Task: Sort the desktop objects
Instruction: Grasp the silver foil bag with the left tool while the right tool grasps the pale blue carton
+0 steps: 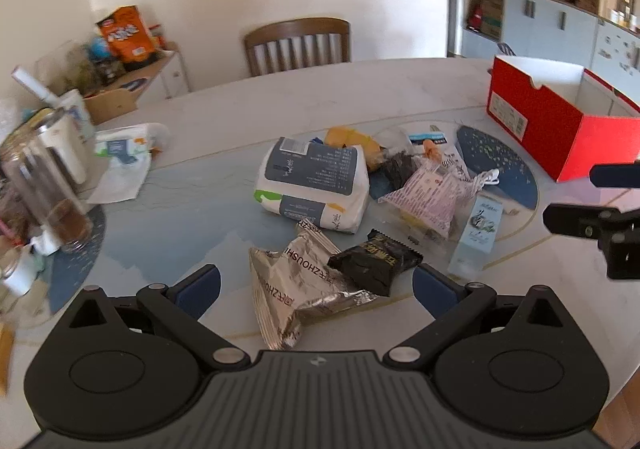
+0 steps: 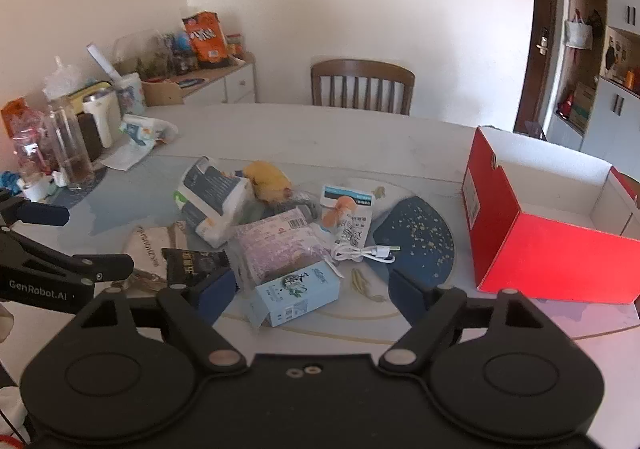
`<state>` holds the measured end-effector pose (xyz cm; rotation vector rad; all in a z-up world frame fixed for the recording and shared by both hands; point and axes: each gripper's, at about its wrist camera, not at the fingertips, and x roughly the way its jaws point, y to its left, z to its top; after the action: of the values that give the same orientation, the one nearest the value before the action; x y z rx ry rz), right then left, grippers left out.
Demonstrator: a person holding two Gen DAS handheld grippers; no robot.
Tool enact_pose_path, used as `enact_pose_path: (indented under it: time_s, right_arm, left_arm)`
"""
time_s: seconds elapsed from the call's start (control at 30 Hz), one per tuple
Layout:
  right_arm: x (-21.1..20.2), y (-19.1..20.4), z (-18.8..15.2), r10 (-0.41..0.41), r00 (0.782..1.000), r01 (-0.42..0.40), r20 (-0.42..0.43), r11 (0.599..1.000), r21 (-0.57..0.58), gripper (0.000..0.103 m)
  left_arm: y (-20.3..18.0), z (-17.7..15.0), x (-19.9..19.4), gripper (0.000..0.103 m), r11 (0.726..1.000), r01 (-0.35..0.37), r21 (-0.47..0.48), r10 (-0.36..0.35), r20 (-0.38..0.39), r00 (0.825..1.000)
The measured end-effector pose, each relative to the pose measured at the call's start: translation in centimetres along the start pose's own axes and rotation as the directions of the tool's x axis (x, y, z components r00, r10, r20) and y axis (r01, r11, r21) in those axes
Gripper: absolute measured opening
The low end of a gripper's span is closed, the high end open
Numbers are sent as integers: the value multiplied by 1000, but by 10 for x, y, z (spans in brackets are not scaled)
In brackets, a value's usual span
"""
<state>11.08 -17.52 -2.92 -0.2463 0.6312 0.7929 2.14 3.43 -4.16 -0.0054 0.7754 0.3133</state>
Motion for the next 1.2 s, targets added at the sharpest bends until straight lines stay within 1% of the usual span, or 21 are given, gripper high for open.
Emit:
enact_pose_path:
  time_s: [0.17, 0.3, 0.37, 0.5, 0.73, 0.87, 0.93, 1.07, 1.17, 1.2]
  right_arm:
    - [17, 8, 2, -42, 998, 44, -40, 998, 38, 80]
    - [27, 14, 5, -77, 995, 81, -61, 995, 62, 79]
    - [33, 17, 6, -91, 993, 96, -74, 993, 74, 79]
    - [44, 23, 7, -117, 988, 127, -101, 988, 91, 77]
    - [68, 32, 12, -176, 973, 190, -147, 978, 89, 75]
    - [81, 34, 15, -185, 968, 204, -171, 974, 98, 74]
    - [88, 36, 16, -192, 964, 212, -182, 973, 94, 74]
    - [102, 37, 15, -214, 951, 241, -222, 965, 104, 71]
    - [107, 33, 14, -206, 947, 245, -247, 960, 135, 70]
    - [109, 33, 15, -204, 945, 244, -255, 960, 138, 68]
  left_arm:
    - [11, 0, 20, 103, 995, 57, 82, -58, 5, 998]
    - [22, 1, 34, 103, 982, 117, 146, -119, 8, 993]
    - [26, 2, 42, 103, 971, 150, 187, -154, 3, 988]
    - [32, 2, 56, 103, 937, 215, 274, -223, -3, 975]
    - [39, -1, 75, 103, 874, 312, 372, -318, -48, 947]
    - [39, -6, 85, 103, 848, 341, 405, -342, -73, 937]
    - [39, -9, 88, 102, 839, 347, 419, -345, -82, 935]
    - [42, -13, 89, 102, 831, 348, 434, -350, -78, 934]
    - [41, -14, 89, 102, 832, 336, 441, -339, -75, 938]
    - [40, -15, 88, 102, 832, 329, 447, -332, -74, 940]
